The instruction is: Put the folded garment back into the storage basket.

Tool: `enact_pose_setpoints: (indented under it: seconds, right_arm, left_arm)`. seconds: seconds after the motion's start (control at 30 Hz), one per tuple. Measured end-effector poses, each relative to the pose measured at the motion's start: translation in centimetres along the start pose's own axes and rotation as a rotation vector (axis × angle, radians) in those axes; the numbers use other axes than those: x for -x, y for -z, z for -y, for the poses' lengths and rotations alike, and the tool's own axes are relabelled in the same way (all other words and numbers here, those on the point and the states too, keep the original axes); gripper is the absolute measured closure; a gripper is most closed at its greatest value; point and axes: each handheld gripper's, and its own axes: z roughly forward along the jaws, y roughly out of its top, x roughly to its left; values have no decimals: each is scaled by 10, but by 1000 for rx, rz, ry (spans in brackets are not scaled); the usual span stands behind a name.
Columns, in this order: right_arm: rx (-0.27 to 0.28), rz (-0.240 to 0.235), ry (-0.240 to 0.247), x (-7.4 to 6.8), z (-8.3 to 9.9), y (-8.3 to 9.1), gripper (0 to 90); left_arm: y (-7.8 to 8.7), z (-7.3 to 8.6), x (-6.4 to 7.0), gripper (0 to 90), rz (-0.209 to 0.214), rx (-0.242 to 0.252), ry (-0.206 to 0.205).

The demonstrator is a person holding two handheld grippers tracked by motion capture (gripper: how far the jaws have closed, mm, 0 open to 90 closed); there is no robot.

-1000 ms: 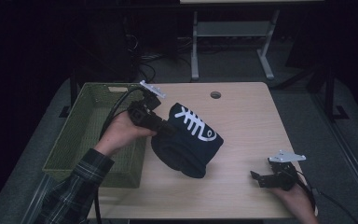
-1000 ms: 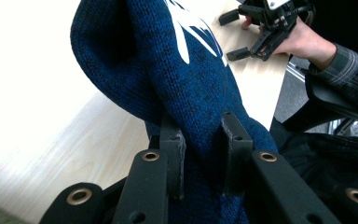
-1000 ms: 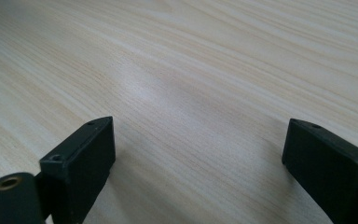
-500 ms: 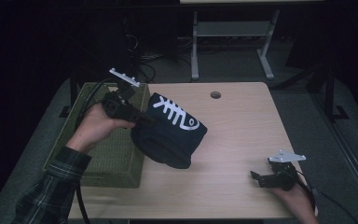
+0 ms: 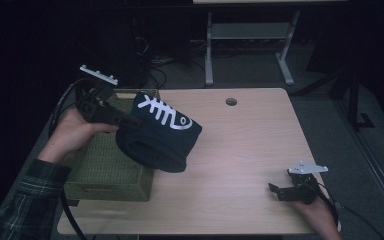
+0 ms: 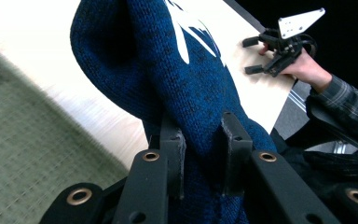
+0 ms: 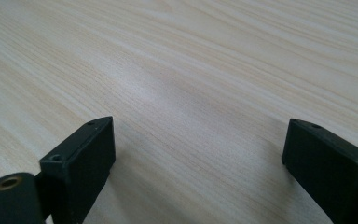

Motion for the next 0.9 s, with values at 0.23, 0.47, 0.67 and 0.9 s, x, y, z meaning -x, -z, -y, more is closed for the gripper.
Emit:
enact_pose_setpoints:
  seconds: [0.23,0.47,0.67,0.9]
  right_arm:
    - [0,0,0,0,0,0,90]
    - [0,0,0,0,0,0,90]
    - [0,0,-1,0,0,0,91]
    - [0,0,-1,0,0,0,91]
  left_arm:
    - [20,15,-12,751,-35,22,43]
    - [40,31,-24,751,-67,52,81]
    - [55,48,-37,751,-95,76,127]
    - [75,65,-50,752,-124,115,176]
